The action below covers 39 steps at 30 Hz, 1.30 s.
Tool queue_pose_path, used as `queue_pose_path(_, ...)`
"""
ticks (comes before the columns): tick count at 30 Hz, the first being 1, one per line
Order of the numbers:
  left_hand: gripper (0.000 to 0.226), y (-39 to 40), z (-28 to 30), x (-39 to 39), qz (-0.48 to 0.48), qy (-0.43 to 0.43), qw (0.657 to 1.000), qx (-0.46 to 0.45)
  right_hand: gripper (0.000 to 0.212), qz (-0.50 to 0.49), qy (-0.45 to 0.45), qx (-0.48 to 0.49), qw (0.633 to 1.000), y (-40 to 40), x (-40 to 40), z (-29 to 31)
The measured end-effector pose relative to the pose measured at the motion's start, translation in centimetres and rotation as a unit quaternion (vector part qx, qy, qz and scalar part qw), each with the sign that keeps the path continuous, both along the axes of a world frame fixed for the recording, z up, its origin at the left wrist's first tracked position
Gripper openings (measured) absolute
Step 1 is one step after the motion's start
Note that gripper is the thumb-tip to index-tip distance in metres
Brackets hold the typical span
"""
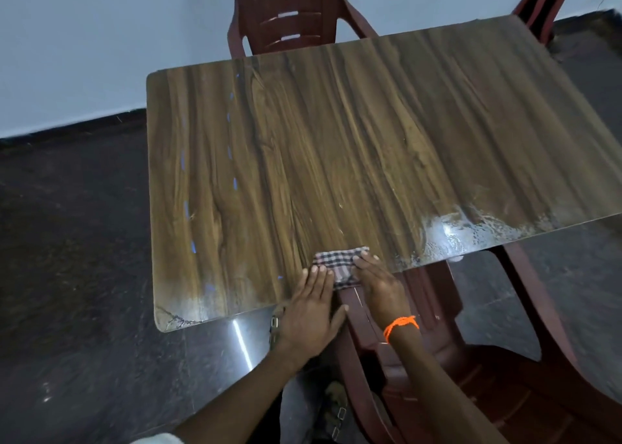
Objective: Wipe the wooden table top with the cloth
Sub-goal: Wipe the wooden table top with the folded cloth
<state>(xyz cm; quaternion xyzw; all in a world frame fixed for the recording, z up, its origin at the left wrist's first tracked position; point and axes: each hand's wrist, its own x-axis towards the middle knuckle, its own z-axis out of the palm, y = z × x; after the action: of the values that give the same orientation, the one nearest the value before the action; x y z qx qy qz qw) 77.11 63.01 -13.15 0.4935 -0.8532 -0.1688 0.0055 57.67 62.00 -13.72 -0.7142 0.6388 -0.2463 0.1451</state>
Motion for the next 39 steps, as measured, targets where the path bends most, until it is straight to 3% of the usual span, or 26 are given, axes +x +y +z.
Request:
queue_pose_path(4,0.076,-3.4,0.4,-3.5,-0.007,-0.002,1.0,-0.005,0.034,-0.05,0.032,0.022,0.998,-2.7,-2.8,-0.1)
queue_pose_path(8,0.073,-5.9,0.4,-2.1,0.023,0.005,1.0,-0.01,0.027,-0.073,0.016,0.025,0.997,-5.7,-0.2,-0.4)
queue_pose_path(16,0.065,-0.4,-0.8,8.1,0.07,0.036,0.997,-0.021,0.037,0.034,-0.052,0.027,0.998,-2.2,9.0,0.5)
queue_pose_path(21,0.071,3.5,-0.4,5.3,0.081,0.032,0.996,0.022,0.038,0.062,-0.006,0.024,0.998,1.5,6.2,0.5)
queue_pose_path(27,0.072,-1.0,1.1,1.7,0.101,0.03,0.994,0.03,0.035,0.006,0.031,0.032,0.999,-2.0,4.1,0.9)
queue_pose_path(32,0.068,-4.6,0.8,5.2,0.132,0.019,0.991,0.003,0.034,-0.014,-0.009,0.036,0.999,-6.5,9.3,0.5)
queue_pose_path(39,0.075,0.1,-0.2,10.5,0.085,-0.014,0.996,0.012,0.033,0.092,0.003,0.01,0.996,-3.4,12.3,1.1)
